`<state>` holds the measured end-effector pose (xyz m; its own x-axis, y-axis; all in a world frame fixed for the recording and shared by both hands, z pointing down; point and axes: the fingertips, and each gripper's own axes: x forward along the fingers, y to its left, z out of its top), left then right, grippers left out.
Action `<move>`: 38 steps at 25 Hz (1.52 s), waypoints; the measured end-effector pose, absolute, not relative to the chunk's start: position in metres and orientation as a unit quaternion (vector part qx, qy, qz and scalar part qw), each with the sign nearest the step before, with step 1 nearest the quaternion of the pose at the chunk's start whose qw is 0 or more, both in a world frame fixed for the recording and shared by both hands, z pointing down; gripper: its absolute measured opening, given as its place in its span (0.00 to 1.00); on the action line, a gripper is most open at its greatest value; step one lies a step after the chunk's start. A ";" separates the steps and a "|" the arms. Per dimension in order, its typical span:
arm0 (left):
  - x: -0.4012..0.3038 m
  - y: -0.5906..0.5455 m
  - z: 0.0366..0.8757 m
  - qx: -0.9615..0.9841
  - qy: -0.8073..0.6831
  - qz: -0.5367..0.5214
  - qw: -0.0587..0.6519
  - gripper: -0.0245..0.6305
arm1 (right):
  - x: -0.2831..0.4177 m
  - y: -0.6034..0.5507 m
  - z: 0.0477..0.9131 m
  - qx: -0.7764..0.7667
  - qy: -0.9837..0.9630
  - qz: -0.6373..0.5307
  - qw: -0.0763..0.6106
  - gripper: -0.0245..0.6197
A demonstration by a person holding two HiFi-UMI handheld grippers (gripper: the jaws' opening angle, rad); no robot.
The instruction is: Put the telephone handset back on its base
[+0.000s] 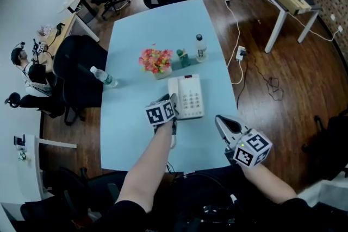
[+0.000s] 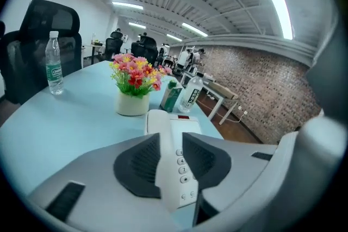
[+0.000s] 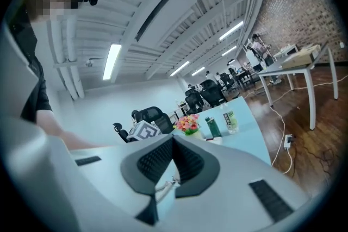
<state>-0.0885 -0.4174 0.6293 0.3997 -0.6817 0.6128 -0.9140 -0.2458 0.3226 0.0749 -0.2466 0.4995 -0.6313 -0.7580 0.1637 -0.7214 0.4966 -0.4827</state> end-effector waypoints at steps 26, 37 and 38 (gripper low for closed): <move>-0.140 -0.159 0.496 0.897 -0.299 -0.031 0.323 0.05 | -0.033 -0.130 0.509 -0.443 0.857 -0.263 -0.003 0.06; -0.137 -0.134 0.504 0.896 -0.280 -0.029 0.343 0.05 | -0.047 -0.102 0.503 -0.459 0.856 -0.236 -0.023 0.06; -0.136 -0.135 0.503 0.896 -0.279 -0.032 0.343 0.05 | -0.047 -0.101 0.503 -0.458 0.857 -0.236 -0.028 0.06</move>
<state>-0.1363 -0.1346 0.5033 0.8418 -0.5227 0.1345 -0.4788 -0.6083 0.6330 -0.0466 -0.1014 0.5027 -0.5793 -0.7712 0.2640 -0.7976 0.4694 -0.3788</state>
